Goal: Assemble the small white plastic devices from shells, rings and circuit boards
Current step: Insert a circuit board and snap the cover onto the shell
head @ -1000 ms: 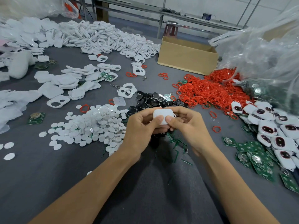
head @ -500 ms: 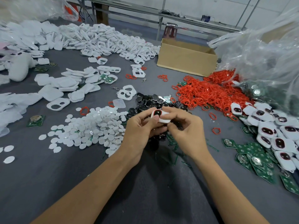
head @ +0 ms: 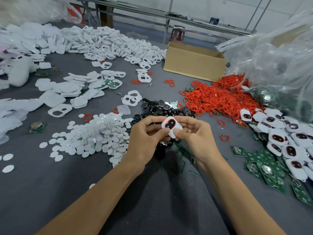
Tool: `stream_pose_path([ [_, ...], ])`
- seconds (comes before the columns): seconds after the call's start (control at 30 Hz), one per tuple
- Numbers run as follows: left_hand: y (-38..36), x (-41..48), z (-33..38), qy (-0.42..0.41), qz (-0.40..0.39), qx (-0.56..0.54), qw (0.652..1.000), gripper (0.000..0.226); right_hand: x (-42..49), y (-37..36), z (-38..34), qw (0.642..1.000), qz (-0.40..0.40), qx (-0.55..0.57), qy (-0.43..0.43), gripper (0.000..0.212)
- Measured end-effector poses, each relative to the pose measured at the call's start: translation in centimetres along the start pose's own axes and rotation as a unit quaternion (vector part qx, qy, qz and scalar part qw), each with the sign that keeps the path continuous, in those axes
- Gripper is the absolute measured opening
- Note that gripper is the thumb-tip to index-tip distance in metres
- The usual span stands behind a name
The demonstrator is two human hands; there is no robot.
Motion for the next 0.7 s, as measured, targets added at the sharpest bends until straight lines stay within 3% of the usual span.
stream_pose_path([
  [0.5, 0.0, 0.0, 0.1, -0.005, -0.021, 0.047, 0.999, 0.038, -0.8, 0.3, 0.5, 1.000, -0.004, -0.002, -0.028, 0.028],
  [0.6, 0.1, 0.1, 0.0, 0.005, -0.019, 0.035, 0.999, 0.038, -1.7, 2.9, 0.4, 0.998, 0.034, -0.020, -0.048, 0.027],
  [0.7, 0.5, 0.3, -0.1, 0.002, 0.009, 0.028, 1.000, 0.030, -2.5, 8.9, -0.4, 0.984, 0.129, -0.098, -0.069, 0.025],
])
Point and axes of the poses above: each hand's wrist, its own x-axis towards the middle knuckle, its own y-axis out of the back of the hand, z = x × y, the point moved 4 cm from there along x, towards the middle knuckle, and after that the axes turned 4 degrees about -z, right-handed, at the moved point
